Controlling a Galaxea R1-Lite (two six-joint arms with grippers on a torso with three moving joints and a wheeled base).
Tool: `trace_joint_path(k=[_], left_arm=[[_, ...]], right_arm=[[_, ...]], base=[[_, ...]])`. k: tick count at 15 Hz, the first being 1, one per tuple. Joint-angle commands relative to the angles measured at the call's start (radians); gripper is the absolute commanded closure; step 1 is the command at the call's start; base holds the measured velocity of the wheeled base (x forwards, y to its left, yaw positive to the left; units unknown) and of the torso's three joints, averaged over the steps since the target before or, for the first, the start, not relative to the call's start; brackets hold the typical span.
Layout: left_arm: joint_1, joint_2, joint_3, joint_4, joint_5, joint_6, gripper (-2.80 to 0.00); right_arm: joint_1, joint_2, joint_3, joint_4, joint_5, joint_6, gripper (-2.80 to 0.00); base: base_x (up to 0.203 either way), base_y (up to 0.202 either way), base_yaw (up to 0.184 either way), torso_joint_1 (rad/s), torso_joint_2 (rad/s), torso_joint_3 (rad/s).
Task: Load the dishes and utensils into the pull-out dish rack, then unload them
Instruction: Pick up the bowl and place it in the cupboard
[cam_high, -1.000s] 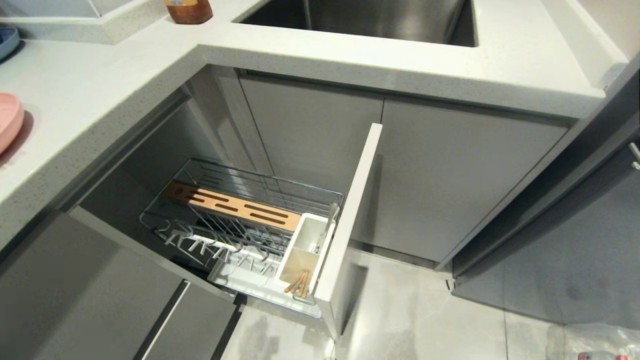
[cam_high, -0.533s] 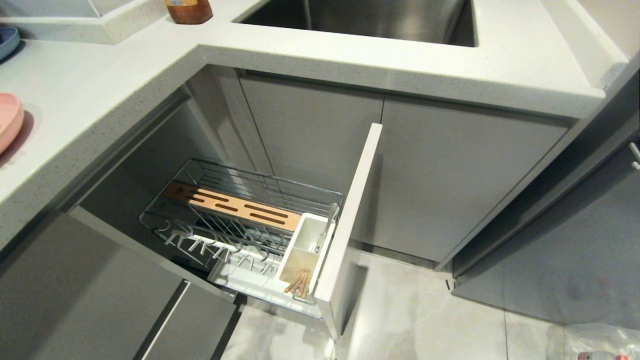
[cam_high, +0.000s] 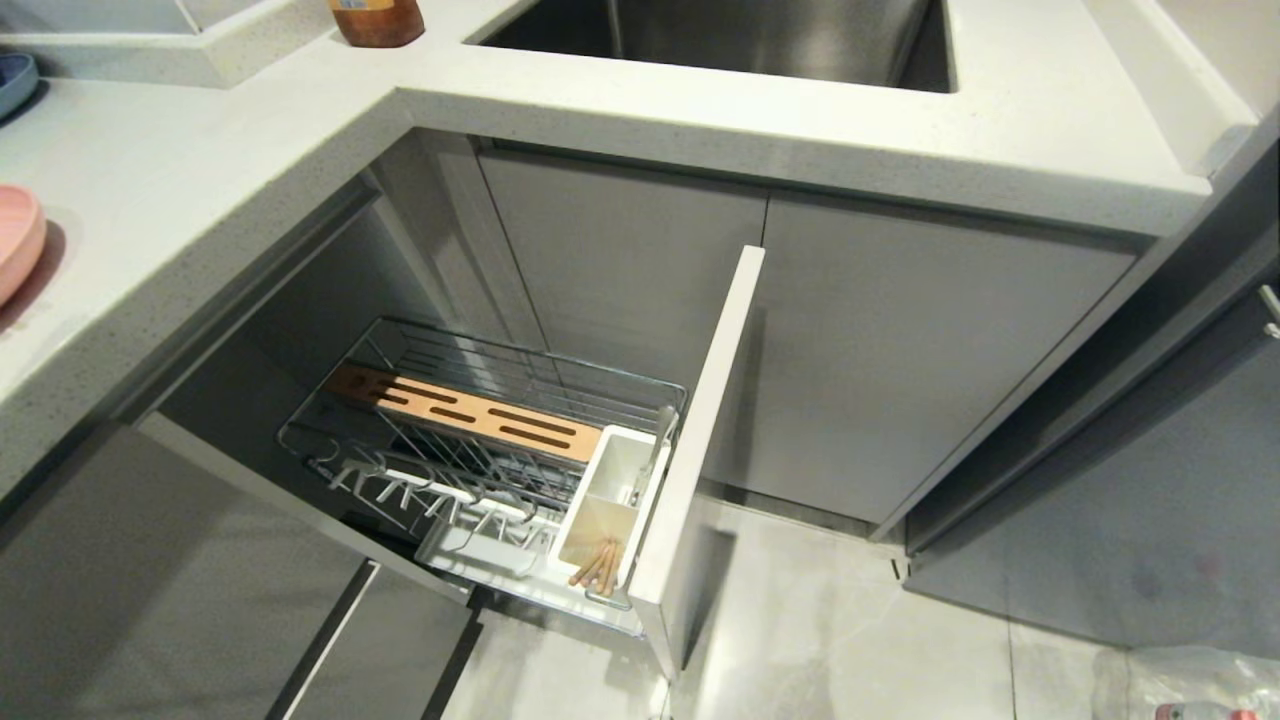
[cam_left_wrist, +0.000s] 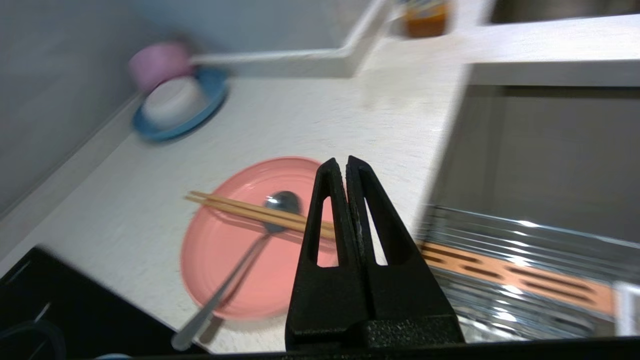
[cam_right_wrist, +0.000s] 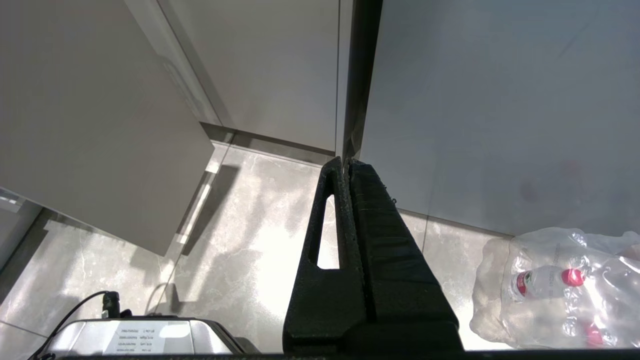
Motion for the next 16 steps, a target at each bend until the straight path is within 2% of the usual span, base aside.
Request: trace_joint_path(k=[1,2,5,6,8,11,12,14,16], left_arm=[[0.006,0.193,-0.089,0.002,0.099,-0.009,0.0],[0.04,0.231,-0.115,0.003,0.128,-0.042,0.0],[0.283,0.341,-0.205,0.031,0.156,-0.178,0.0],[0.357,0.373,-0.242,0.084,0.156,-0.252,0.0],[0.451,0.412,-0.299,0.277,0.141,-0.428,0.0],[0.598,0.435,-0.337,0.417,0.08,-0.629,0.0],[0.645,0.436,-0.341,0.444,0.069,-0.673,0.0],[0.68,0.42,-0.343,0.488,0.065,-0.733,0.0],[0.693,0.403,-0.343,0.512,0.069,-0.75,0.0]], right_arm=[[0.0,0.002,0.0,0.0,0.0,0.0,0.0],[0.0,0.002,0.0,0.0,0.0,0.0,0.0],[0.0,0.002,0.0,0.0,0.0,0.0,0.0],[0.0,0.001,0.0,0.0,0.0,0.0,0.0],[0.0,0.002,0.0,0.0,0.0,0.0,0.0],[0.0,0.002,0.0,0.0,0.0,0.0,0.0],[0.0,0.002,0.0,0.0,0.0,0.0,0.0],[0.0,0.002,0.0,0.0,0.0,0.0,0.0],[0.0,0.002,0.0,0.0,0.0,0.0,0.0]], base=[[0.0,0.0,0.0,0.0,0.0,0.0],[0.0,0.0,0.0,0.0,0.0,0.0],[0.0,0.0,0.0,0.0,0.0,0.0],[0.0,0.0,0.0,0.0,0.0,0.0],[0.0,0.0,0.0,0.0,0.0,0.0],[0.0,0.0,0.0,0.0,0.0,0.0],[0.0,0.0,0.0,0.0,0.0,0.0],[0.0,0.0,0.0,0.0,0.0,0.0],[0.0,0.0,0.0,0.0,0.0,0.0]])
